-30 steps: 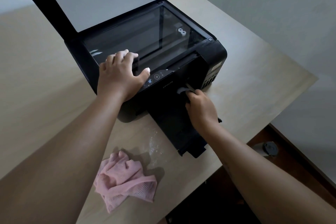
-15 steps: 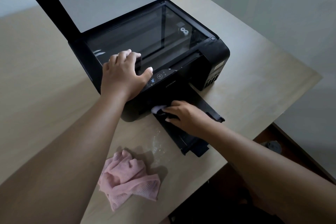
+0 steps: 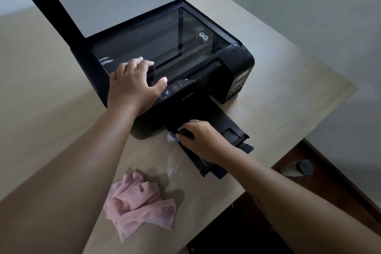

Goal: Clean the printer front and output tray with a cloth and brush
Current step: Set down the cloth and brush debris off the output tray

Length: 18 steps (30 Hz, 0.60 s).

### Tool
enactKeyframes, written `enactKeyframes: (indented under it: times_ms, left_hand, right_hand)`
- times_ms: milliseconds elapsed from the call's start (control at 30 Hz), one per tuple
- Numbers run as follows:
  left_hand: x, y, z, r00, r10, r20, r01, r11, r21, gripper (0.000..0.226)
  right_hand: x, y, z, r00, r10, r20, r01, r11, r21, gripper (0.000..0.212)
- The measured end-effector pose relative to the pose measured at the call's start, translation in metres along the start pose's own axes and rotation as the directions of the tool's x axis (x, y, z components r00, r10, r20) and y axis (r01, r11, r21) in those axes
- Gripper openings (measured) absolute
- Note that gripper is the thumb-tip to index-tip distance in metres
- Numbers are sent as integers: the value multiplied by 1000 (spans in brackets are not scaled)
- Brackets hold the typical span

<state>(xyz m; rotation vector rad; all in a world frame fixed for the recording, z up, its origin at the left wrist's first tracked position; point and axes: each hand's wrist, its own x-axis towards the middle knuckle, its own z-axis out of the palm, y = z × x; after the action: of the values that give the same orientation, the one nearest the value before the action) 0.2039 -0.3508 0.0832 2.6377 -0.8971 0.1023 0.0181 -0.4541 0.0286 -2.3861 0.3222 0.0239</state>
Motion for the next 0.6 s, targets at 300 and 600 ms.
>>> enactKeyframes:
  times_ms: [300, 600]
  left_hand:
    - [-1, -1, 1, 1000, 0, 2, 0, 1000, -2, 61]
    - [1, -1, 1, 1000, 1, 6, -1, 1000, -3, 62]
  right_hand:
    - [-2, 35, -30, 918, 222, -328, -309, 920, -240, 32]
    - [-8, 23, -24, 873, 446, -195, -393, 882, 259, 25]
